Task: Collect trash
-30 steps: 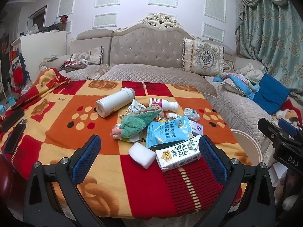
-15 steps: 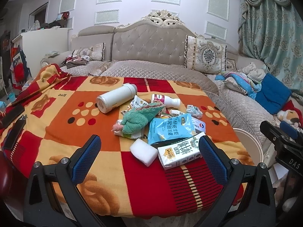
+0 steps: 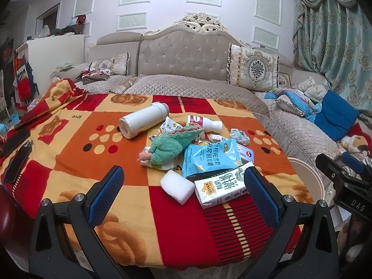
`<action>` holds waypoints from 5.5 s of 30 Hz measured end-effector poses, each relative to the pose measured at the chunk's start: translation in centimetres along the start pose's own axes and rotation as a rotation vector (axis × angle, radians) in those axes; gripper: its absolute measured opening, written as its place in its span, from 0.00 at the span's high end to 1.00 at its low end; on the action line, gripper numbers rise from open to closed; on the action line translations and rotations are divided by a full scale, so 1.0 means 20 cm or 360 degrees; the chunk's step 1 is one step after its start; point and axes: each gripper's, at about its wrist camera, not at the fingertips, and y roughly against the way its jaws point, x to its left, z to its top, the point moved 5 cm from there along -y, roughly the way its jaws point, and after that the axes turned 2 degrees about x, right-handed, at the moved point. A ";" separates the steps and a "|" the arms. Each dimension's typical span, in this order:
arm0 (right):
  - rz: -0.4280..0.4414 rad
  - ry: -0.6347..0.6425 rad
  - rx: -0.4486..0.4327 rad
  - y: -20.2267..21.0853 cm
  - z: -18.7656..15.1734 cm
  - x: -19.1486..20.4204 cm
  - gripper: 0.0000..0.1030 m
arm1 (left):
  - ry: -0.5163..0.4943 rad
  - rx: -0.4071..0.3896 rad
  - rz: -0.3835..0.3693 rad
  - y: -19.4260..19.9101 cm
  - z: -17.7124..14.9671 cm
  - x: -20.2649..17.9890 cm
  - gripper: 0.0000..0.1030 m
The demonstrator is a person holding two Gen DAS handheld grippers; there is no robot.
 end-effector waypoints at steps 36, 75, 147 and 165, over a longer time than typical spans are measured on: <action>0.0006 0.0012 0.0139 -0.14 -0.08 -0.03 0.00 | -0.0015 0.0203 0.0030 -0.21 -0.11 0.15 0.01; 0.0239 0.0248 0.0680 -1.48 0.21 -0.02 0.27 | -0.0311 0.0508 0.0013 -1.05 0.23 0.16 0.48; -0.0150 -0.0374 0.0723 -0.64 -0.44 -1.31 0.37 | -0.0382 0.0530 -0.0700 -0.69 0.04 -1.30 0.39; -0.0066 -0.0252 0.0568 -0.47 -0.26 -1.00 0.30 | -0.0403 0.0287 -0.0474 -0.53 0.08 -1.00 0.39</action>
